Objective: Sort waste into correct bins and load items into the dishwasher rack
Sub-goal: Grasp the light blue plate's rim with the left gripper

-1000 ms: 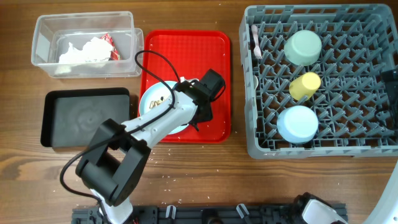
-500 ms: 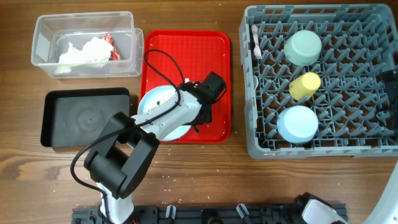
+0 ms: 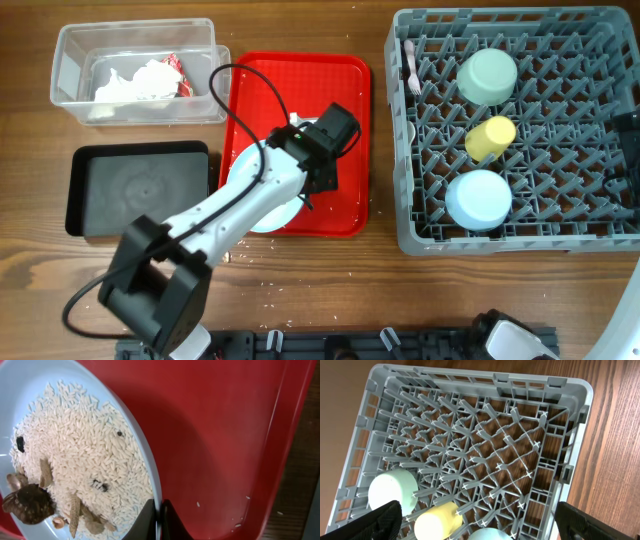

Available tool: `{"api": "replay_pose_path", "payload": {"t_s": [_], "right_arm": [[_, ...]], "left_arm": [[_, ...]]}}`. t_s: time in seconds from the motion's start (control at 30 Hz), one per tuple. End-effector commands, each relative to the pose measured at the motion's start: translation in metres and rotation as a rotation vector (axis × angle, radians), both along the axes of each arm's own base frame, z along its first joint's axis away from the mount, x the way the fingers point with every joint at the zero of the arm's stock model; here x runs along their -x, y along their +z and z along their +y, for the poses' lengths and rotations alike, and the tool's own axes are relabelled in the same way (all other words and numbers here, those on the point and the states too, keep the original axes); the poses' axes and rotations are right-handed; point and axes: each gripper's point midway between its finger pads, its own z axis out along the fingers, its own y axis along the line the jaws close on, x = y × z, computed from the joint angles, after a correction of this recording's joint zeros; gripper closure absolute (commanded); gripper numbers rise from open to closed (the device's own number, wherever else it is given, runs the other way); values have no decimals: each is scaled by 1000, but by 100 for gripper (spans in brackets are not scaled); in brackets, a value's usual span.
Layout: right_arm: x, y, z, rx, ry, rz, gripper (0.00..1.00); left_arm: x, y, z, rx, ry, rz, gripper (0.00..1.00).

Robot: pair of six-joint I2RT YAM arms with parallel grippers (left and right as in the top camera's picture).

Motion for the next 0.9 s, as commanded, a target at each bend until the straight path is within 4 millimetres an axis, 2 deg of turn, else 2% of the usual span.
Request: {"api": "replay_pose_path", "payload": {"t_s": [0.0,0.13,0.23,0.7,0.77,0.87], "right_arm": [[-2,1,-2,-7,-14,-6,0],[-2,1,-2,-7,-14,-7,0],[-2,1,-2,-7,-14,-7,0],[-2,1,-2,-7,-13,-6,0],[-2,1,-2,-7,-14,-6,0],[-2,0,-2,-7,-14,-6,0]], "left_arm": [[-12,33,17,29,64,-68,96],[-16,35,38,19,114,-58,96],[-18,36,42,20,126,-60,96],[-20,37,40,16,100,-68,96],[-19,37,36,18,90,-70,96],[-15,37,20,28,47,-83,96]]}}
